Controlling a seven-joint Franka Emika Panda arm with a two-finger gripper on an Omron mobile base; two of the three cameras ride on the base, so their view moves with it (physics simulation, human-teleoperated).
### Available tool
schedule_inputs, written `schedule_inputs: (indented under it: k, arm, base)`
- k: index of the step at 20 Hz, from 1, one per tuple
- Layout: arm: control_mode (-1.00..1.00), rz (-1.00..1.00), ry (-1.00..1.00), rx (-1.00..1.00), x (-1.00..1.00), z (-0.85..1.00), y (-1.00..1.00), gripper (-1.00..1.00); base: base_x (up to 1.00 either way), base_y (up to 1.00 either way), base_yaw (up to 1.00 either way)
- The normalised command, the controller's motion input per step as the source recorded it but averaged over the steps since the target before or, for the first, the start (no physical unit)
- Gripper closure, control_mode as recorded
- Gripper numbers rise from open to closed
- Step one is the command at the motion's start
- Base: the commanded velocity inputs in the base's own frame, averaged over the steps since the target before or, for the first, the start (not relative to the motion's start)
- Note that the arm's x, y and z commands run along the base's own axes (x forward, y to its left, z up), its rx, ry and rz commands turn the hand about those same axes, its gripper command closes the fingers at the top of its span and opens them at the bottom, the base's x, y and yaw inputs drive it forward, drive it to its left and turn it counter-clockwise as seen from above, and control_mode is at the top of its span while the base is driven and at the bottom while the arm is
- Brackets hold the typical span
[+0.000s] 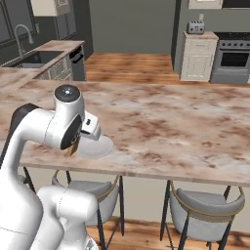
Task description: Start the toaster. Once the lever pops up, take the bread to the plate on the dining counter.
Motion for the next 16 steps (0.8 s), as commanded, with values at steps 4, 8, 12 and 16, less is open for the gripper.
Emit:
schedule_inputs:
  k: [4,8,12,16]
  arm:
    - [-1.00,0.00,0.00,0.07,0.57,-0.26,0.17,1.00]
    - [-1.00,0.00,0.00,0.11,0.35,-0.13,0.04,1.00]
    - [-1.00,0.00,0.00,0.08,0.05,-0.19,0.04,1.00]
    - [-1.00,0.00,-0.01,0.00,0.08,-0.06,0.33,1.00]
  base:
    - [0.00,0.00,0.00]
    - [0.00,0.00,0.00]
    - [0.00,0.00,0.00]
    - [0.00,0.00,0.00]
